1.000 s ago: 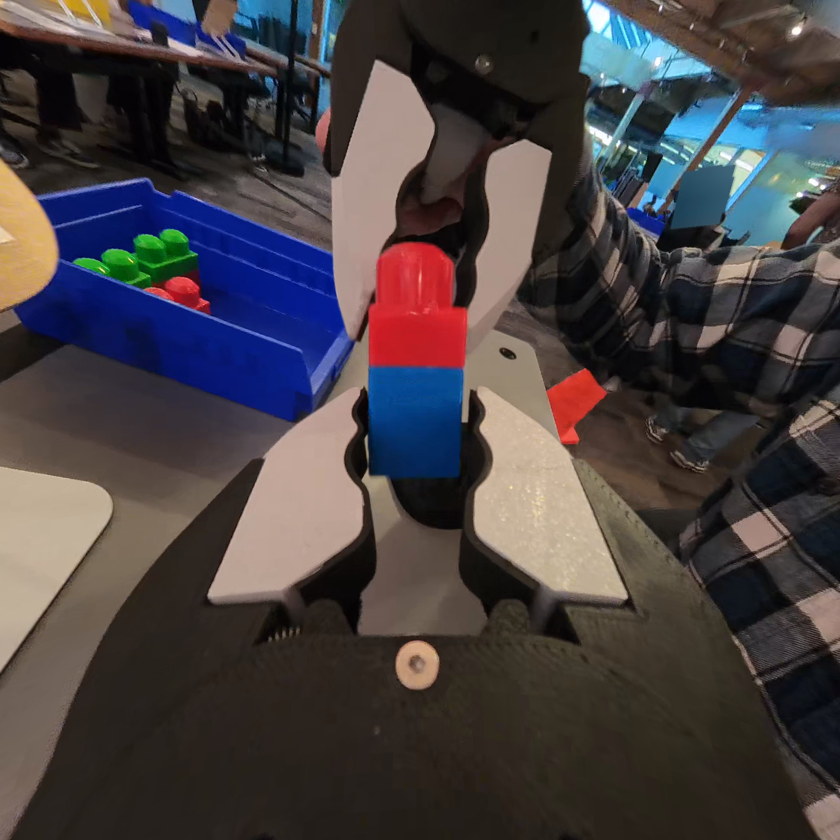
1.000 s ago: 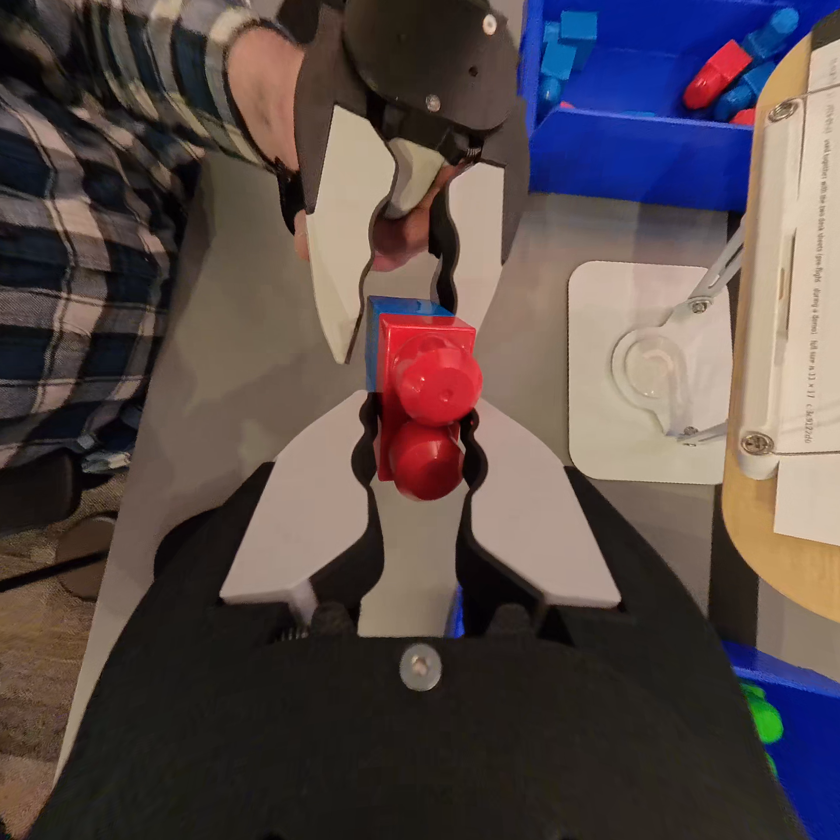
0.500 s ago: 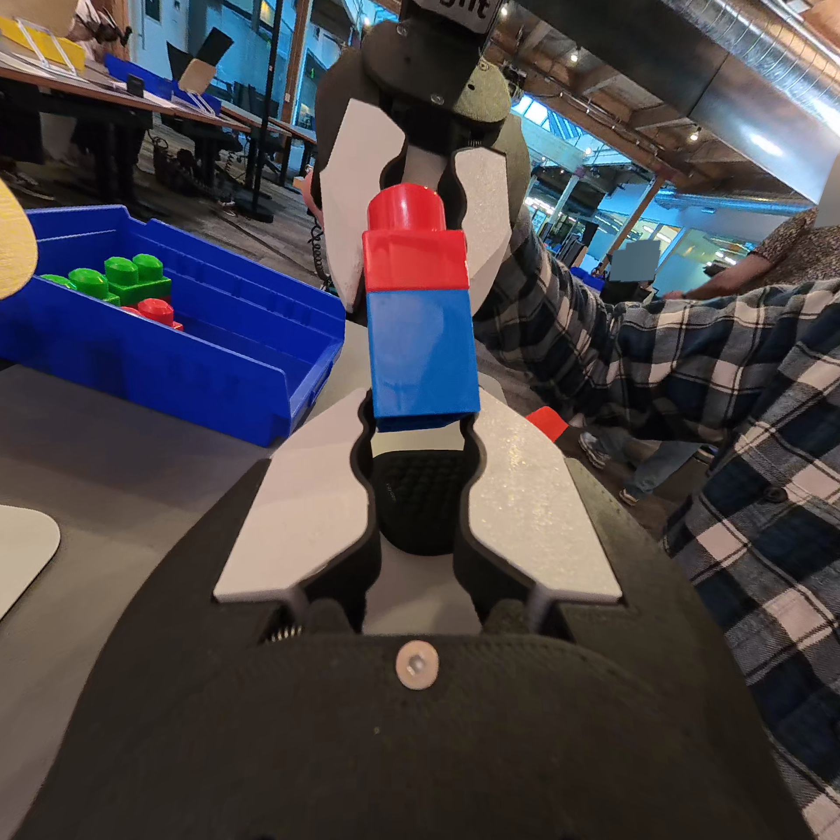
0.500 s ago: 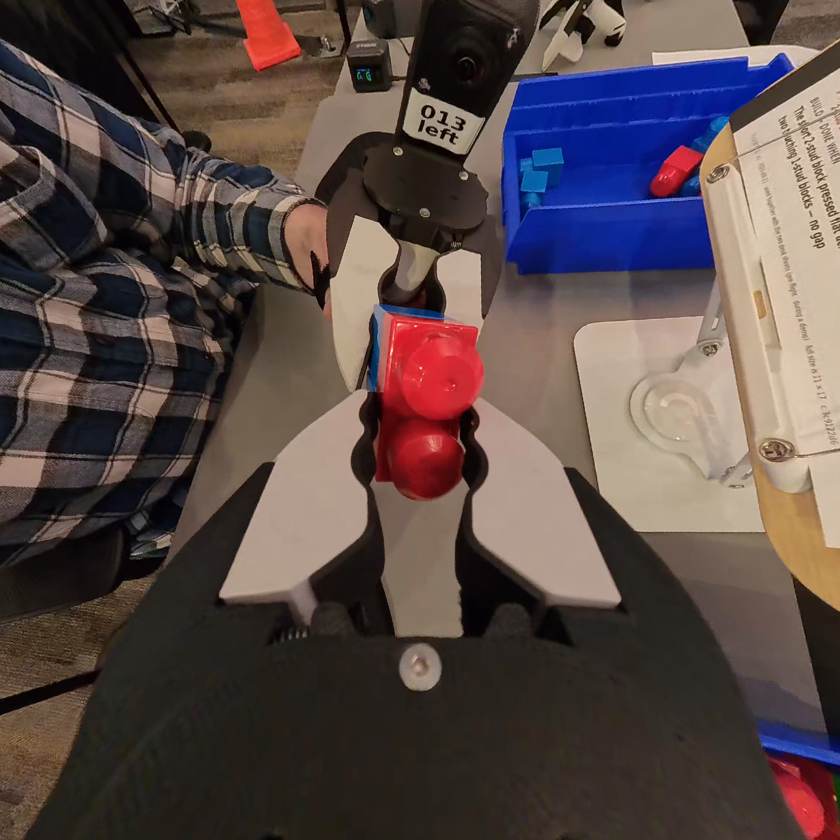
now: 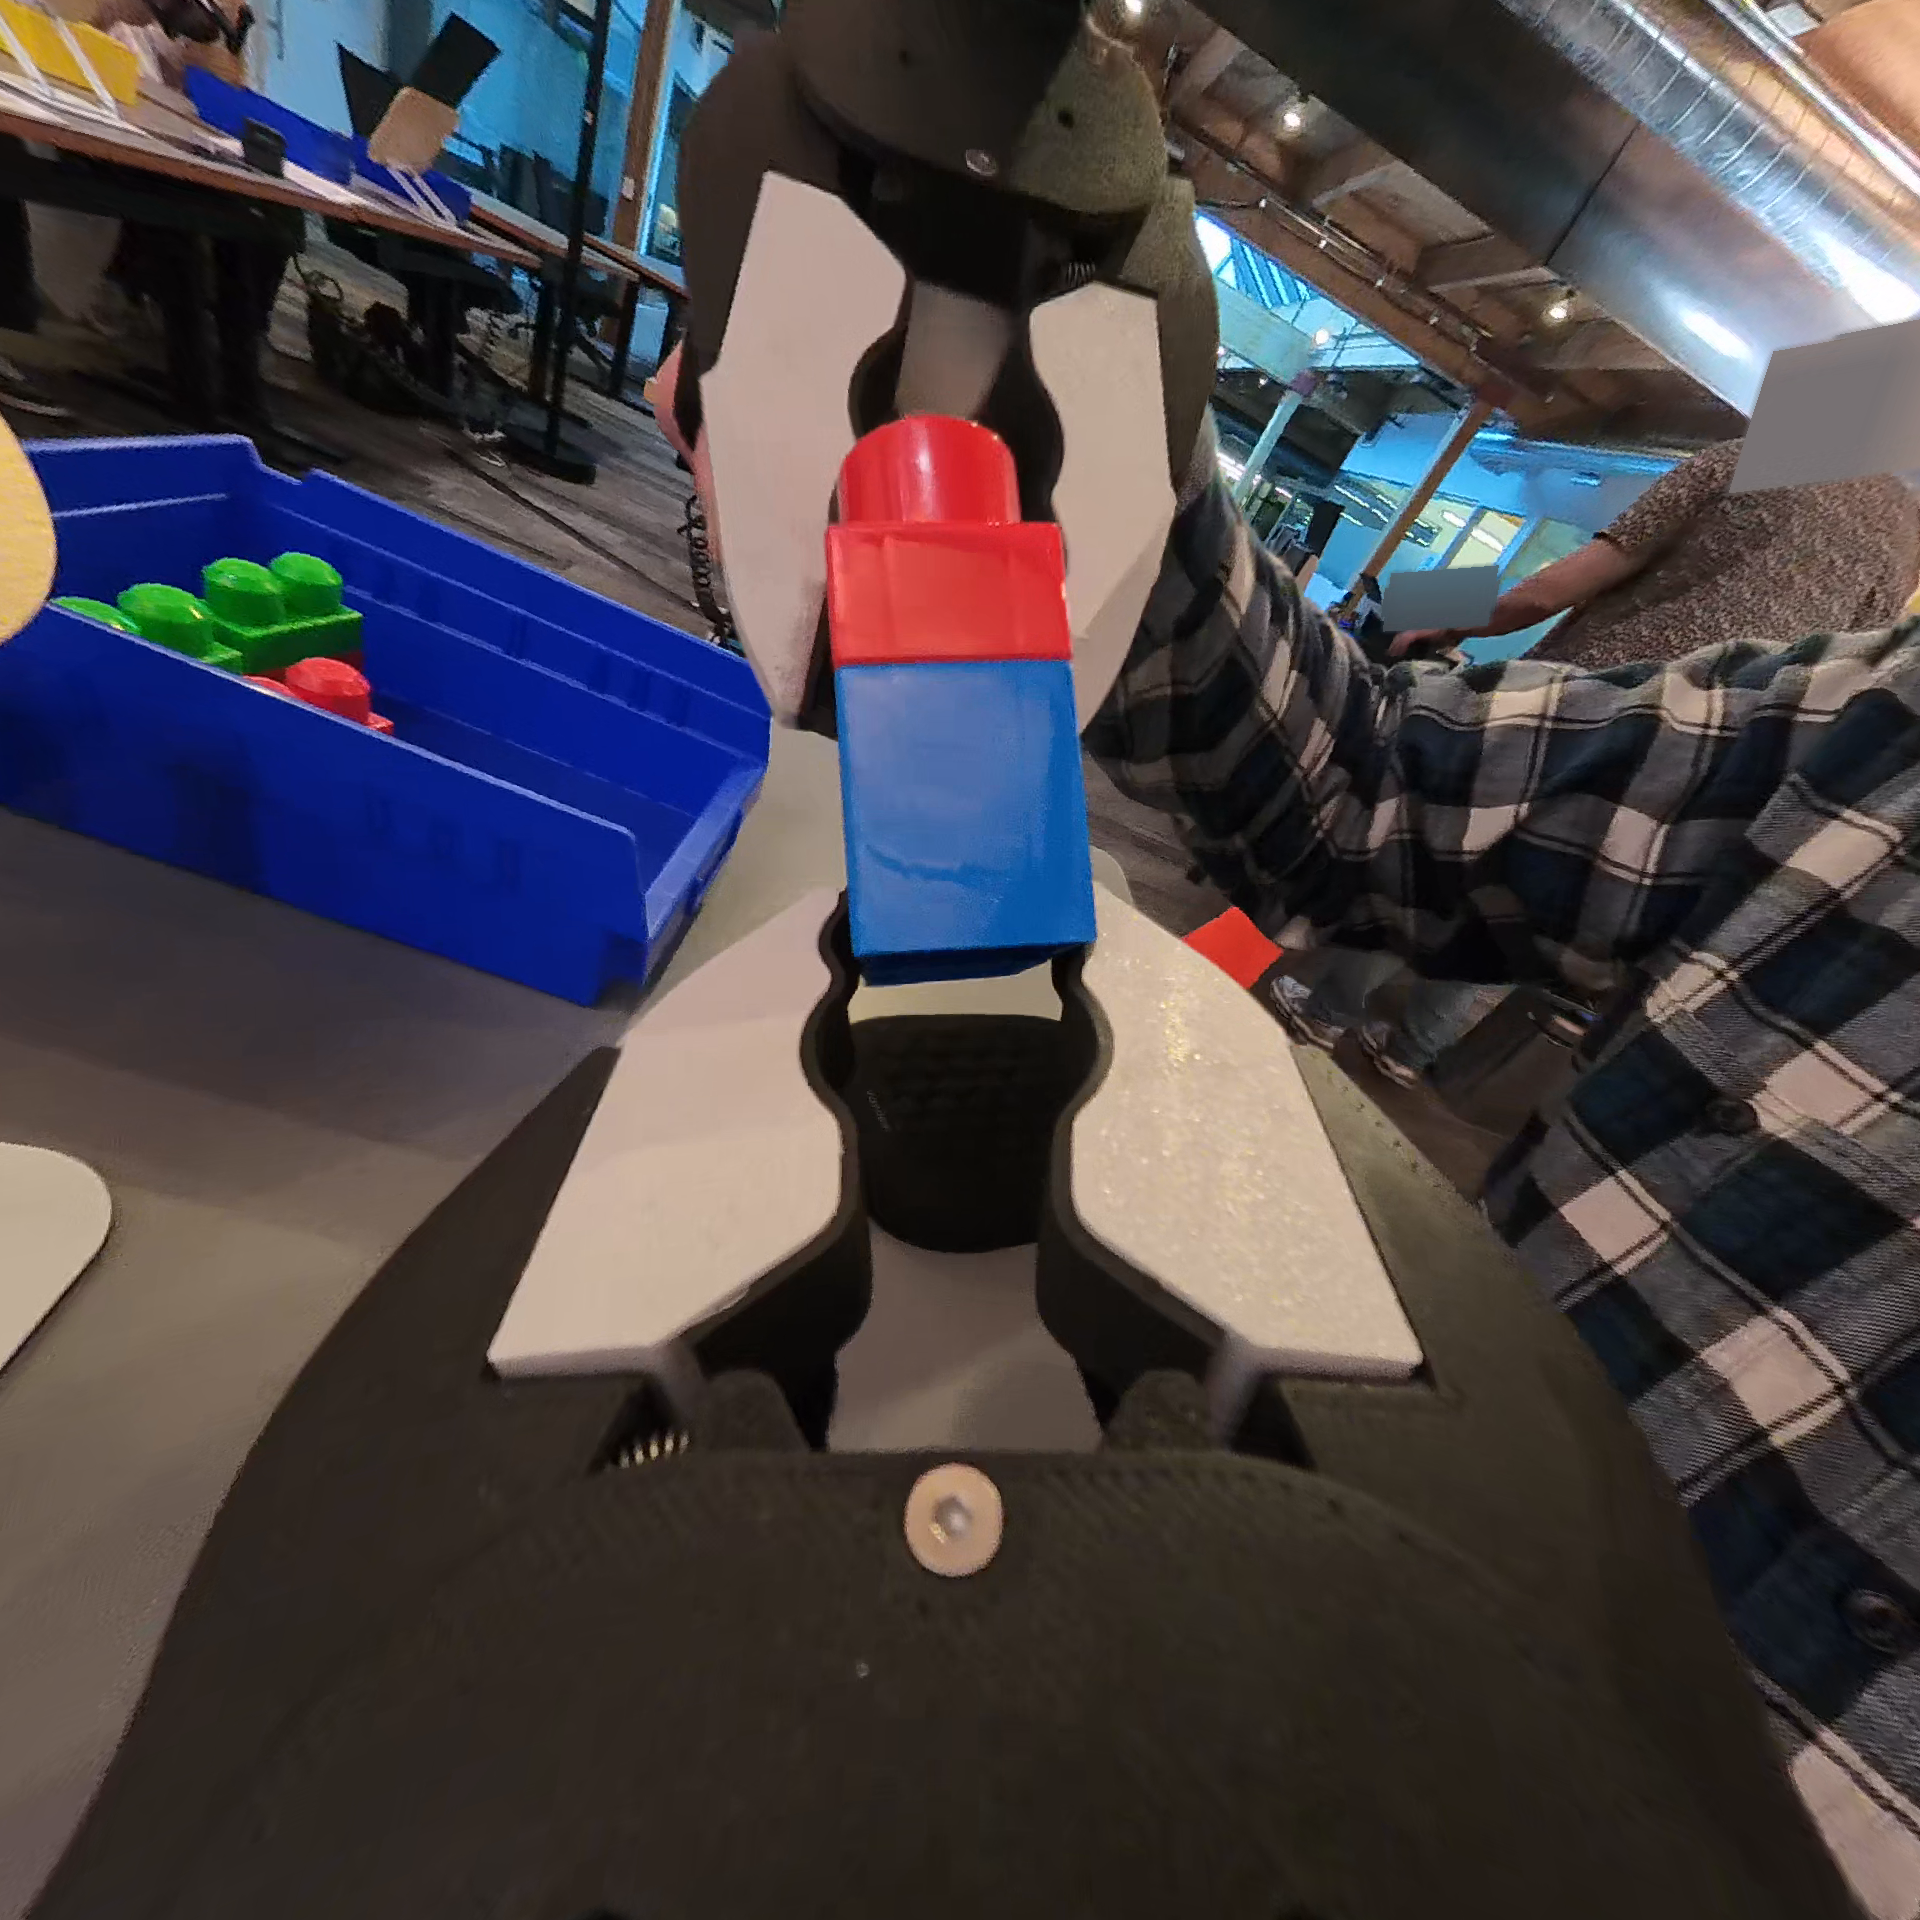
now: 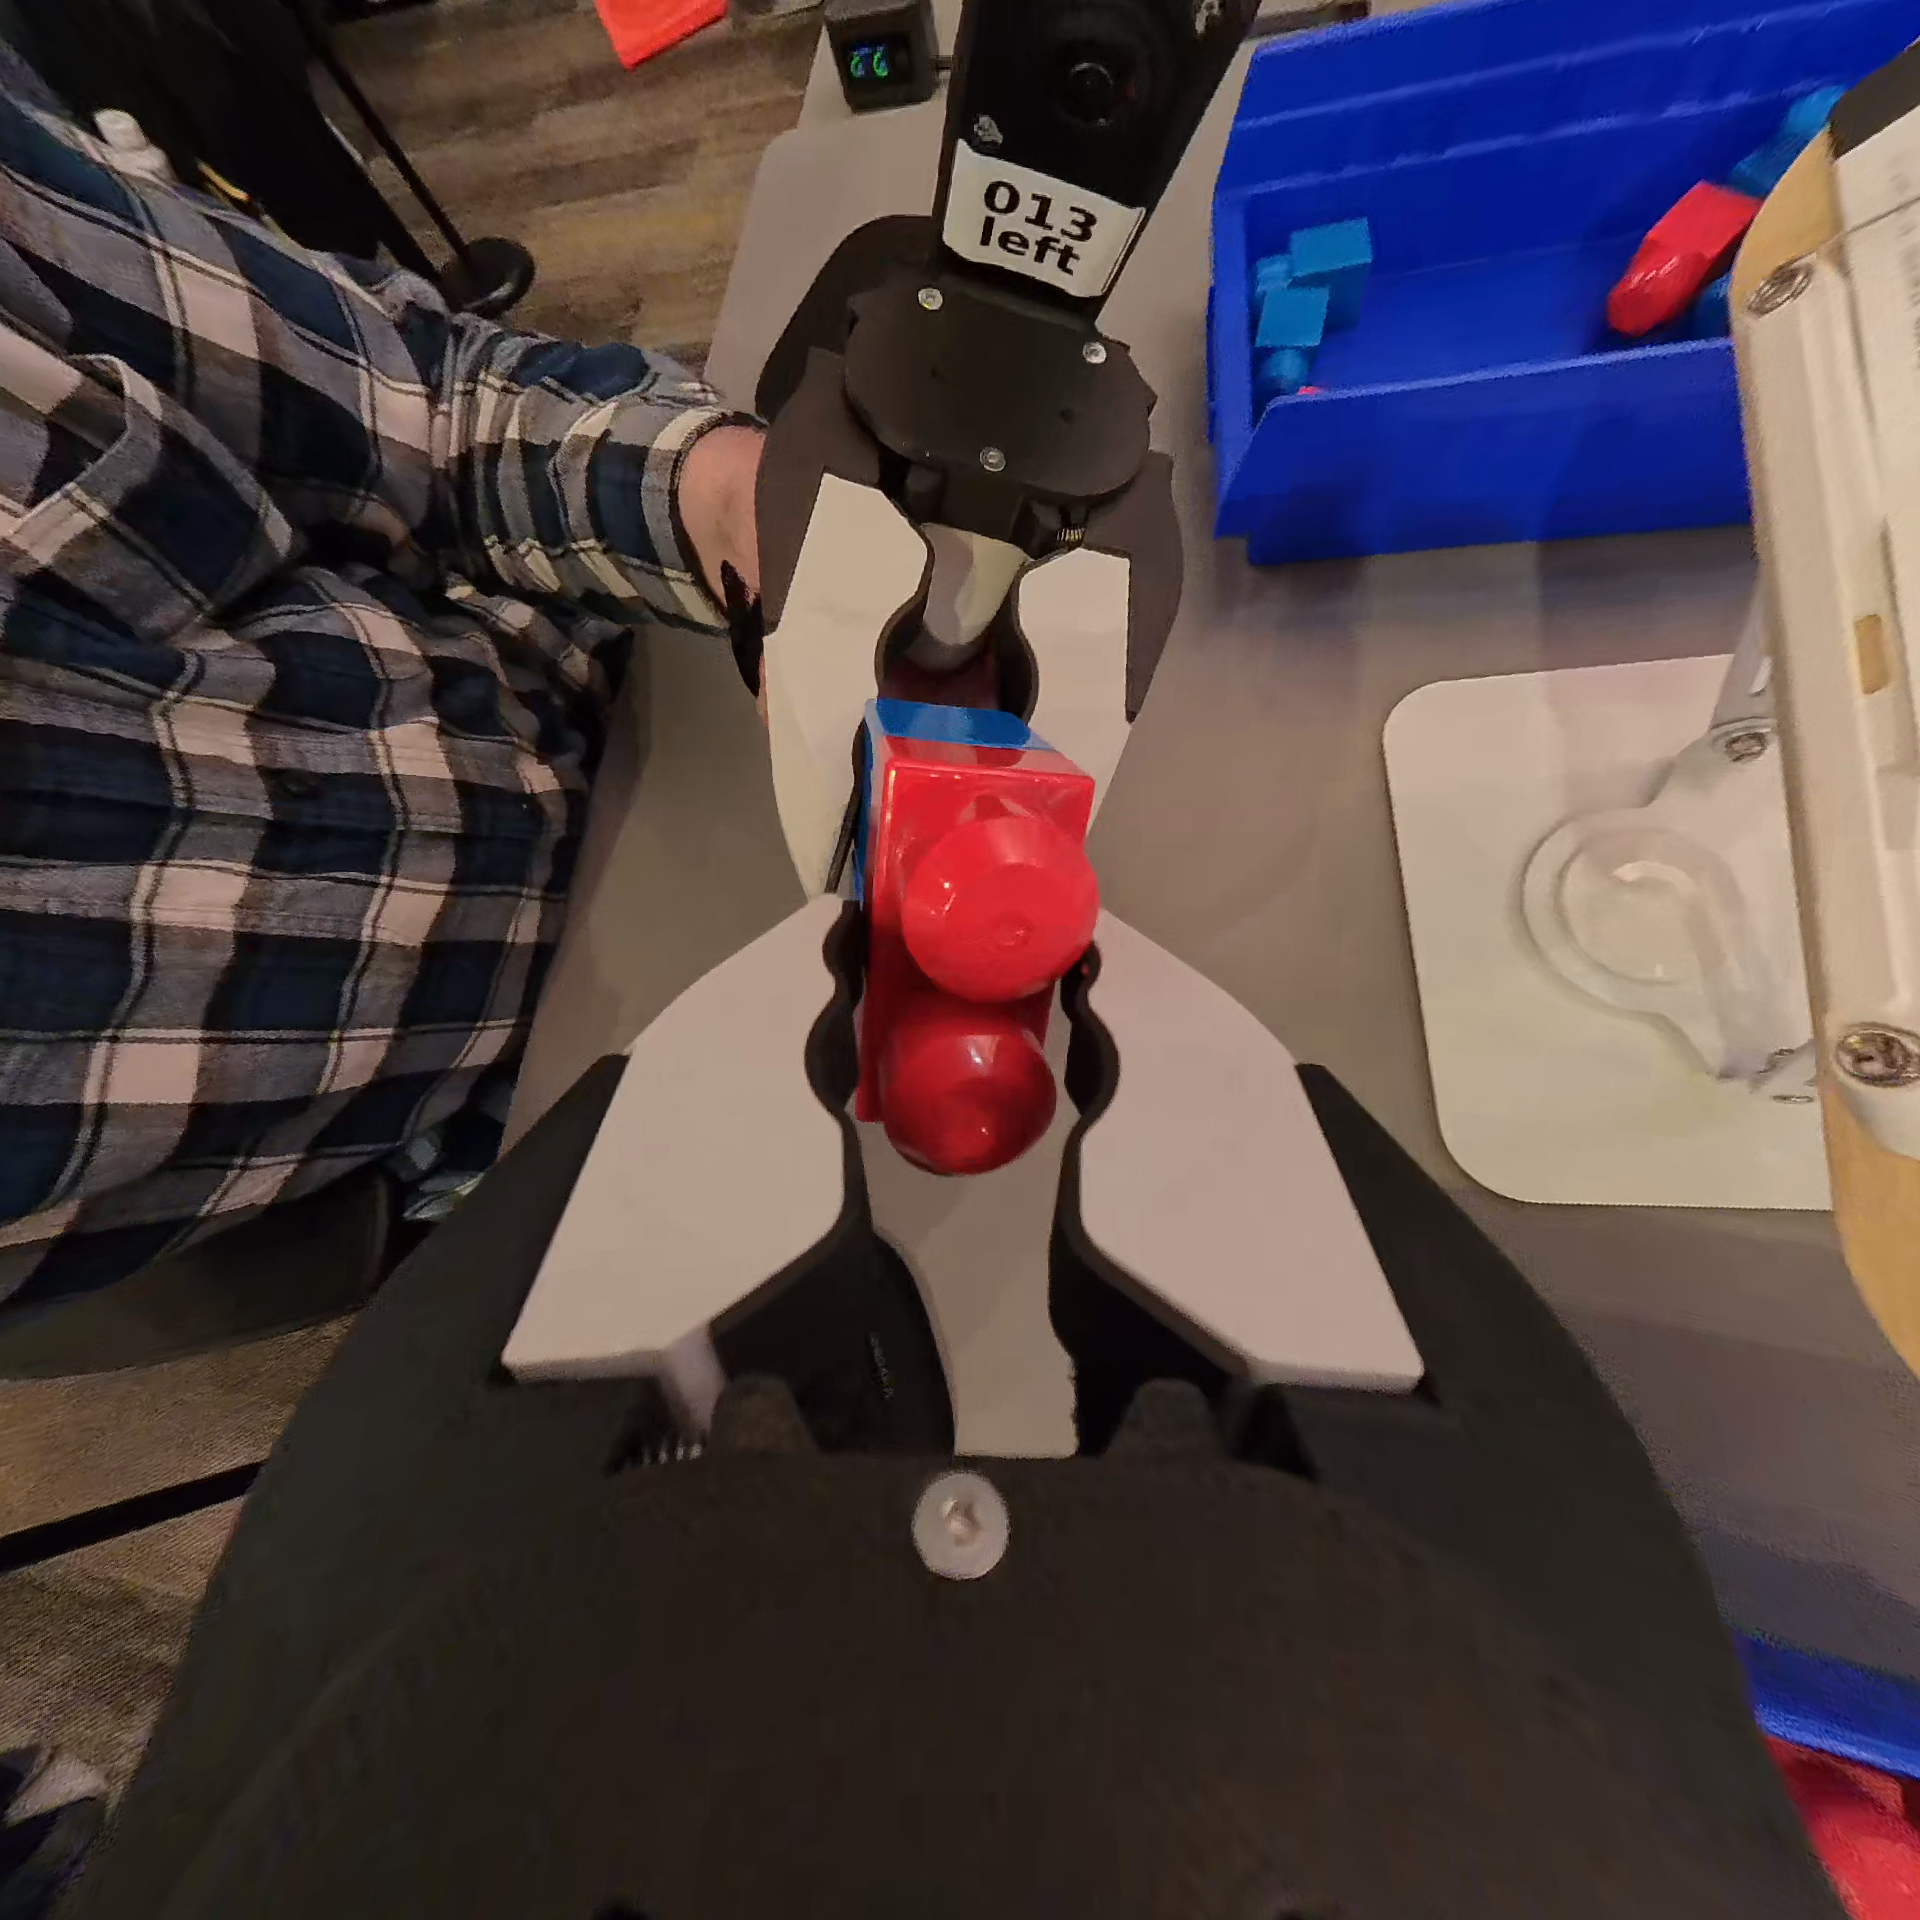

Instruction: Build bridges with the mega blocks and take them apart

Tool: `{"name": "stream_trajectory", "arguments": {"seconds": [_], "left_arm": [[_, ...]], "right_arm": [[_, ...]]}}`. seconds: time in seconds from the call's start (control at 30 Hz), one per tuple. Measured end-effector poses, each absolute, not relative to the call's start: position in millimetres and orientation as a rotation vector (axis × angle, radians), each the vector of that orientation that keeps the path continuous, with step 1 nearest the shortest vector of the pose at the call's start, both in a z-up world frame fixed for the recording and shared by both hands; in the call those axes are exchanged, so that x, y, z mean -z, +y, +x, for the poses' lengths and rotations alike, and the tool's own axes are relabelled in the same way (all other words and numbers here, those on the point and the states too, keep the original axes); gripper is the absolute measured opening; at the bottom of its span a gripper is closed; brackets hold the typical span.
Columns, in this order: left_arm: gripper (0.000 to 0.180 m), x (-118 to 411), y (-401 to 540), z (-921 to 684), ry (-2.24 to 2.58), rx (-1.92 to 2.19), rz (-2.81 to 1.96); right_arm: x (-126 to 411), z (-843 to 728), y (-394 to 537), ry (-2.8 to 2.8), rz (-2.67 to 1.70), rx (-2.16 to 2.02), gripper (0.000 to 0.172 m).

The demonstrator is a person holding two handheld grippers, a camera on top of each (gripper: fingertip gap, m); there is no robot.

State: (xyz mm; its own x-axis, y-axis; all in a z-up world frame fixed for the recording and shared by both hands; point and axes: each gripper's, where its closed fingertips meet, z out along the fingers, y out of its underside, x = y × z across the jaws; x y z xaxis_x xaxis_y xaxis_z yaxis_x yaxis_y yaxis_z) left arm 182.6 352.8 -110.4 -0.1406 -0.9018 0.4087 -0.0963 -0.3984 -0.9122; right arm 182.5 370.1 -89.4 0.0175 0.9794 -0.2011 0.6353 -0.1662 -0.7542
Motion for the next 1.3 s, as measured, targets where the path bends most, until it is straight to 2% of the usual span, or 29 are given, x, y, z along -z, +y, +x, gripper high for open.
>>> {"name": "stream_trajectory", "arguments": {"seconds": [0.27, 0.33, 0.47, 0.77, 0.83, 0.9, 0.97, 1.03, 1.17, 1.23, 1.3], "left_arm": [[0.04, 112, 358, 178, 1.045, 1.734, -1.436], [0.047, 114, 356, 181, 1.043, 1.75, -1.435], [0.037, 117, 352, 193, 1.083, 1.702, -1.436], [0.035, 119, 349, 196, 1.118, 1.644, -1.439], [0.035, 118, 349, 196, 1.123, 1.665, -1.435], [0.035, 120, 347, 198, 1.149, 1.644, -1.434], [0.035, 118, 345, 200, 1.14, 1.659, -1.415], [0.035, 118, 345, 202, 1.143, 1.648, -1.41], [0.037, 115, 350, 201, 1.112, 1.611, -1.395], [0.043, 114, 350, 199, 1.128, 1.6, -1.394], [0.025, 119, 347, 194, 1.174, 1.572, -1.4]], "right_arm": [[78, 179, 381, -1.555, -1.82, -1.062, 0.036], [79, 179, 381, -1.532, -1.817, -1.096, 0.036], [83, 174, 375, -1.542, -1.808, -1.118, 0.036], [84, 176, 372, -1.582, -1.81, -1.049, 0.038], [80, 180, 373, -1.594, -1.841, -1.053, 0.052], [80, 182, 370, -1.642, -1.868, -1.046, 0.06], [89, 181, 366, -1.723, -1.907, -1.004, 0.055], [97, 179, 362, -1.779, -1.936, -0.997, 0.039], [92, 179, 365, -1.783, -1.901, -0.97, 0.038], [81, 189, 371, -1.775, -1.872, -0.897, 0.038], [65, 218, 386, -1.761, -1.863, -0.745, 0.037]]}}
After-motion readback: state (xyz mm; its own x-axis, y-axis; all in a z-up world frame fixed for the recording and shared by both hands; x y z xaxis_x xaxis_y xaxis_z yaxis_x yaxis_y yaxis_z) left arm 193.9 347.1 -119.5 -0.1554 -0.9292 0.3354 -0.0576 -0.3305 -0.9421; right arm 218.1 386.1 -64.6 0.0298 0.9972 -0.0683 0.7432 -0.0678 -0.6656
